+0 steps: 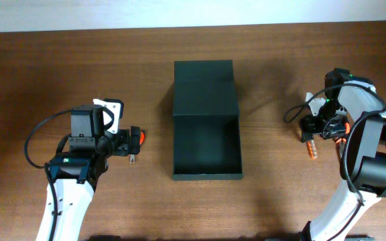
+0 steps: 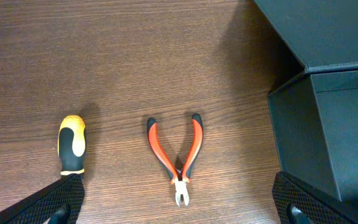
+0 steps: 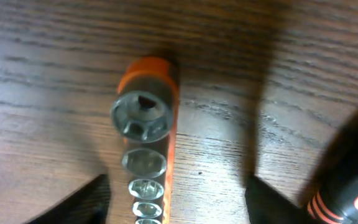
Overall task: Pack container
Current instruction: 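Lower the right gripper and grasp the orange socket rail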
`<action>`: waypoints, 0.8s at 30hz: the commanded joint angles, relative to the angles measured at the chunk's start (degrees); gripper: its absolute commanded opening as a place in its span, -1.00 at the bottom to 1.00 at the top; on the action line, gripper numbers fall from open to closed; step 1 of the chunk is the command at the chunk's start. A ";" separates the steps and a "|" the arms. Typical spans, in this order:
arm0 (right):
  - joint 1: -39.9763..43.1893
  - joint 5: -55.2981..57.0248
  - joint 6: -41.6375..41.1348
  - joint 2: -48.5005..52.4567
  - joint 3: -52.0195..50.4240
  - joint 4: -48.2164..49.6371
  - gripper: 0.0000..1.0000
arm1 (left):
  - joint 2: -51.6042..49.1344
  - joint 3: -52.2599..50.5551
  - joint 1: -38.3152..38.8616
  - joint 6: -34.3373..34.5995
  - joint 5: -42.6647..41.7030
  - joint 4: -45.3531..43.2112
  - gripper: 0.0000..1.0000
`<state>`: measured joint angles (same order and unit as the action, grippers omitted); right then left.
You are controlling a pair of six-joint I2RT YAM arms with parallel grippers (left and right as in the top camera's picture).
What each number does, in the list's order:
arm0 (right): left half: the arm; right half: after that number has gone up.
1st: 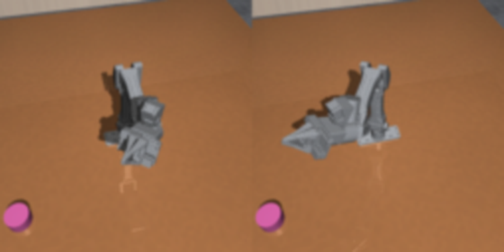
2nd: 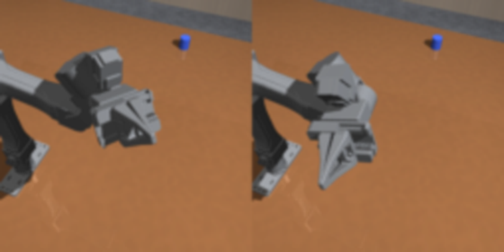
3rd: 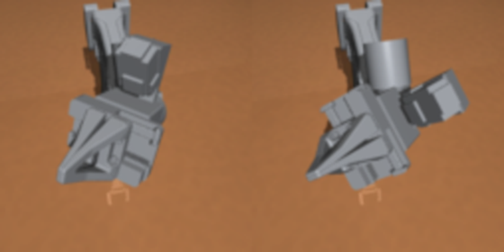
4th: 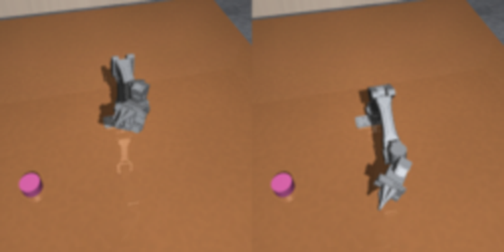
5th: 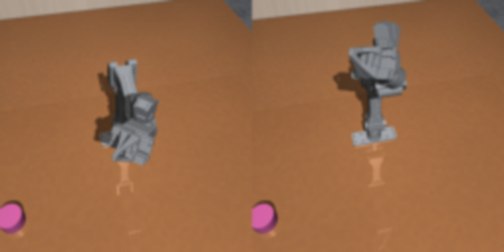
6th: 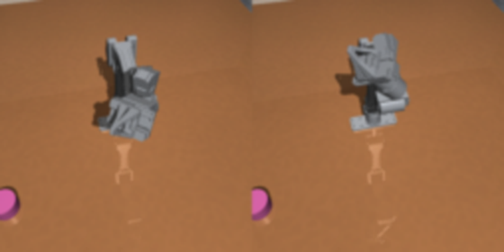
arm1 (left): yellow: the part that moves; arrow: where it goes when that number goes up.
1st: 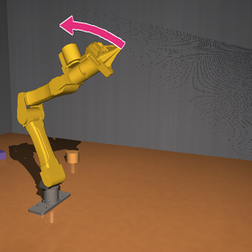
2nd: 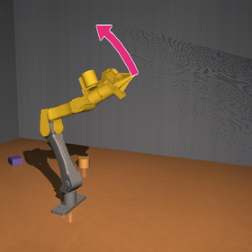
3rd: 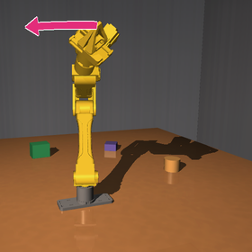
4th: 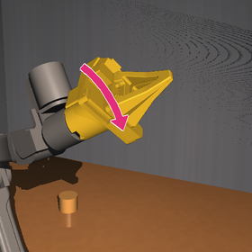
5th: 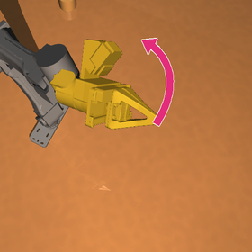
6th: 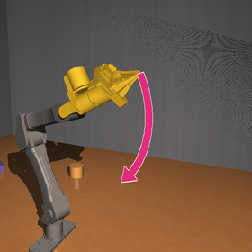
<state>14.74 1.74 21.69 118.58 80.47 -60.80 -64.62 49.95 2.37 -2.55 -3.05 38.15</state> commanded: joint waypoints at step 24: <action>-1.29 -1.25 -2.89 0.79 14.25 -10.88 -0.92 | -0.09 1.16 -0.31 0.31 -0.61 0.04 0.99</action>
<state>14.66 1.17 19.49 120.18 87.94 -68.53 -64.62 49.95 2.37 -2.55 -3.05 38.17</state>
